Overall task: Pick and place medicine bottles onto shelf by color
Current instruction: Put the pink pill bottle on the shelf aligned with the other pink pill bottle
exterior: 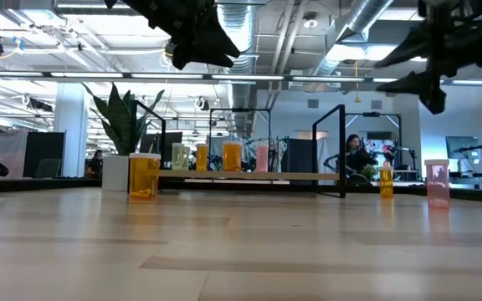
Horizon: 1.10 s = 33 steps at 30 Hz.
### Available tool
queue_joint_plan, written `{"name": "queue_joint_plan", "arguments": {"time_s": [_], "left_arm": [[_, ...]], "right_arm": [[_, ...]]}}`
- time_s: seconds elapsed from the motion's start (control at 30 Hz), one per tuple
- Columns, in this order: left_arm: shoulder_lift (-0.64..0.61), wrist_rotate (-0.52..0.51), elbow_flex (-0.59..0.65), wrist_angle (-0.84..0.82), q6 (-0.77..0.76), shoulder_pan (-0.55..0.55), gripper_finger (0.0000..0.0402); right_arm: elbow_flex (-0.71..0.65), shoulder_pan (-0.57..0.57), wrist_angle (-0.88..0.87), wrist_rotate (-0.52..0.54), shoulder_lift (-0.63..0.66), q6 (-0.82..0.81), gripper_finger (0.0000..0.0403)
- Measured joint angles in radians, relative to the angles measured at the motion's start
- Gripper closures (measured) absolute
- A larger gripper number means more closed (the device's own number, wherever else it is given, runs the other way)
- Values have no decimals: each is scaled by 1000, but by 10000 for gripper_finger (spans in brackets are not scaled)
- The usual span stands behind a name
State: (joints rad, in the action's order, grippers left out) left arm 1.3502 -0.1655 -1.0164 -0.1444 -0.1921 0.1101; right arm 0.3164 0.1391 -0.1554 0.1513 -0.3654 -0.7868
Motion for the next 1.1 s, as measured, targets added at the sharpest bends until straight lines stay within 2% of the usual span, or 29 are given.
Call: {"name": "queue_joint_plan", "arguments": {"time_s": [0.2, 0.43, 0.7, 0.8, 1.1], "left_arm": [[0, -27, 0, 0, 0, 0, 255], [0, -80, 0, -3, 1, 0, 255], [0, -84, 0, -4, -21, 0, 255], [0, -85, 0, -6, -32, 0, 255], [0, -85, 0, -10, -36, 0, 255]], "right_arm": [[39, -25, -17, -26, -132, 33, 178], [224, -3, -330, -34, -251, 37, 178], [370, 0, -655, -218, -465, -51, 178], [392, 0, -703, -254, -536, -62, 178], [430, 8, -720, -268, -687, -18, 178]]}}
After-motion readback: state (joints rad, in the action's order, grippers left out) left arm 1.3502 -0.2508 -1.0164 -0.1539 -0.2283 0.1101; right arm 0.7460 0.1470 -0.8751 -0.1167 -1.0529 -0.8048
